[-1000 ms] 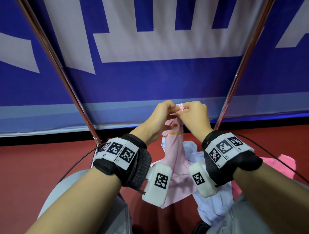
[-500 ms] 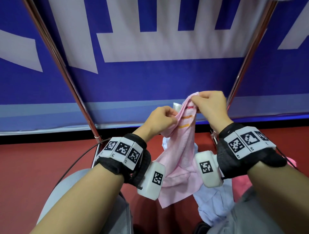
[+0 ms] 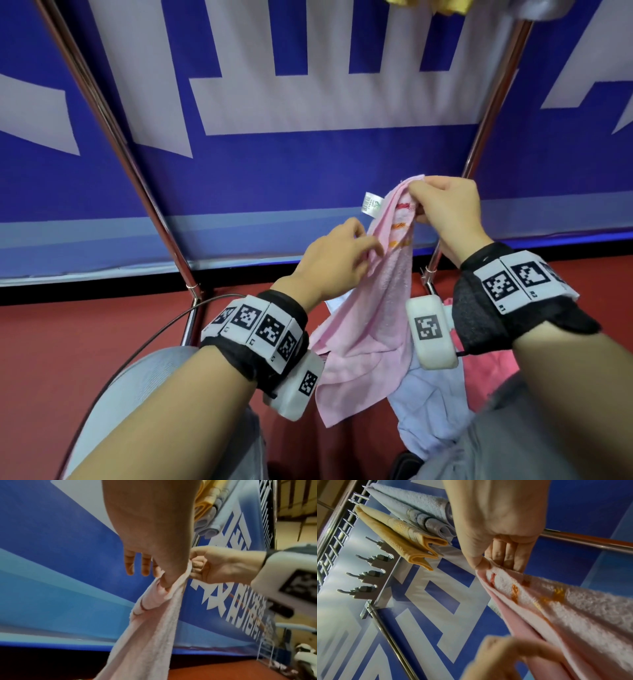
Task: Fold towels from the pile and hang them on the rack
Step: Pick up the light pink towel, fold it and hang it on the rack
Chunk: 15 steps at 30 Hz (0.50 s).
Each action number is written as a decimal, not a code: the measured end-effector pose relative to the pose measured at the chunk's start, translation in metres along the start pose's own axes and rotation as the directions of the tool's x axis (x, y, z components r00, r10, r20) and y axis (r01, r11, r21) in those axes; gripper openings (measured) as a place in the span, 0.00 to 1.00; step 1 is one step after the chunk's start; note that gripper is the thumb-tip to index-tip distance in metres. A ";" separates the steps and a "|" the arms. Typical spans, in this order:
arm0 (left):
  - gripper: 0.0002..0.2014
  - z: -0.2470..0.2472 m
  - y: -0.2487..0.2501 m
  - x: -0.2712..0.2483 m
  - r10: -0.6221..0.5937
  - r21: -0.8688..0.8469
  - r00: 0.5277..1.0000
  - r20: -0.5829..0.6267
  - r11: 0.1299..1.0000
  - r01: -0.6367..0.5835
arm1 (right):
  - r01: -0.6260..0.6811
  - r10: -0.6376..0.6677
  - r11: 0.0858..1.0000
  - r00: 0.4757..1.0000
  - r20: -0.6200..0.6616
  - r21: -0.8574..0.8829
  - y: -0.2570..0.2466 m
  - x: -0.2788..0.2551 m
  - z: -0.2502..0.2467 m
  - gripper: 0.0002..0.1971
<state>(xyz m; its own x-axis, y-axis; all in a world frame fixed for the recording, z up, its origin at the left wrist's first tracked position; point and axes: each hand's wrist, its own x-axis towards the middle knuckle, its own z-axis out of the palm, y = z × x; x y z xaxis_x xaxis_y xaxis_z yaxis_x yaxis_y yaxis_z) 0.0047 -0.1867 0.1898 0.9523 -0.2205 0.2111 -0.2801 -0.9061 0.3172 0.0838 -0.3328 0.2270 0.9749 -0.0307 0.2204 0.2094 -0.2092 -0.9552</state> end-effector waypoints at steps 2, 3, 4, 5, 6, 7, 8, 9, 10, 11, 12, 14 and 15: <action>0.14 0.007 -0.004 -0.001 -0.081 0.154 0.993 0.088 0.986 0.067 | 0.010 -0.010 1.000 1.000 -0.004 0.024 -0.005 -0.002 -0.003 0.15; 0.15 0.009 -0.007 -0.002 -0.134 0.216 0.984 0.120 0.970 0.106 | 0.017 -0.016 0.999 1.000 -0.009 0.041 -0.006 -0.002 -0.006 0.15; 0.15 0.009 -0.010 -0.002 -0.177 0.269 0.974 0.140 0.954 0.135 | 0.021 -0.020 0.998 1.000 -0.014 0.058 -0.008 -0.003 -0.008 0.15; 0.15 0.008 -0.012 -0.003 -0.205 0.299 0.969 0.140 0.941 0.156 | 0.024 -0.023 0.997 1.000 -0.018 0.066 -0.010 -0.004 -0.010 0.15; 0.15 0.005 -0.013 -0.004 -0.218 0.298 0.970 0.112 0.938 0.176 | 0.029 -0.027 0.998 0.999 -0.025 0.062 -0.013 -0.006 -0.012 0.15; 0.14 0.001 -0.014 -0.005 -0.221 0.269 0.973 0.060 0.943 0.198 | 0.032 -0.030 0.998 0.999 -0.040 0.046 -0.015 -0.008 -0.015 0.15; 0.13 -0.004 -0.015 -0.006 -0.224 0.223 0.975 -0.004 0.950 0.219 | 0.035 -0.033 0.999 0.998 -0.060 0.028 -0.016 -0.009 -0.018 0.13; 0.11 -0.012 -0.015 -0.006 -0.219 0.173 0.973 -0.074 0.958 0.228 | 0.034 -0.033 0.999 0.996 -0.083 0.021 -0.019 -0.012 -0.022 0.12; 0.10 -0.021 -0.016 -0.006 -0.205 0.135 0.969 -0.138 0.965 0.224 | 0.032 -0.029 0.999 0.994 -0.102 0.026 -0.022 -0.014 -0.026 0.12; 0.09 -0.030 -0.018 -0.007 -0.188 0.102 0.964 -0.187 0.973 0.209 | 0.031 -0.026 0.999 0.993 -0.111 0.045 -0.026 -0.016 -0.029 0.11; 0.09 -0.041 -0.018 -0.006 -0.162 0.067 0.961 -0.226 0.981 0.181 | 0.030 -0.021 0.997 0.992 -0.121 0.068 -0.031 -0.017 -0.032 0.11; 0.09 -0.066 -0.013 -0.005 -0.118 -0.029 0.947 -0.298 0.993 0.115 | 0.031 -0.015 0.992 0.991 -0.131 0.119 -0.040 -0.019 -0.037 0.12; 0.09 -0.079 -0.010 -0.004 -0.110 -0.080 0.936 -0.334 0.993 0.088 | 0.035 -0.016 0.989 0.992 -0.129 0.142 -0.045 -0.019 -0.039 0.12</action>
<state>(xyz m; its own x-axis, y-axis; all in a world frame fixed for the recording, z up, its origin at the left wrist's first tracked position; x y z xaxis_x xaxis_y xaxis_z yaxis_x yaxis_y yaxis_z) -0.0058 -0.1479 0.2590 0.8816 0.0143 0.4718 -0.2038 -0.8901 0.4077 0.0534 -0.3610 0.2732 0.9535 -0.1530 0.2598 0.2519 -0.0689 -0.9653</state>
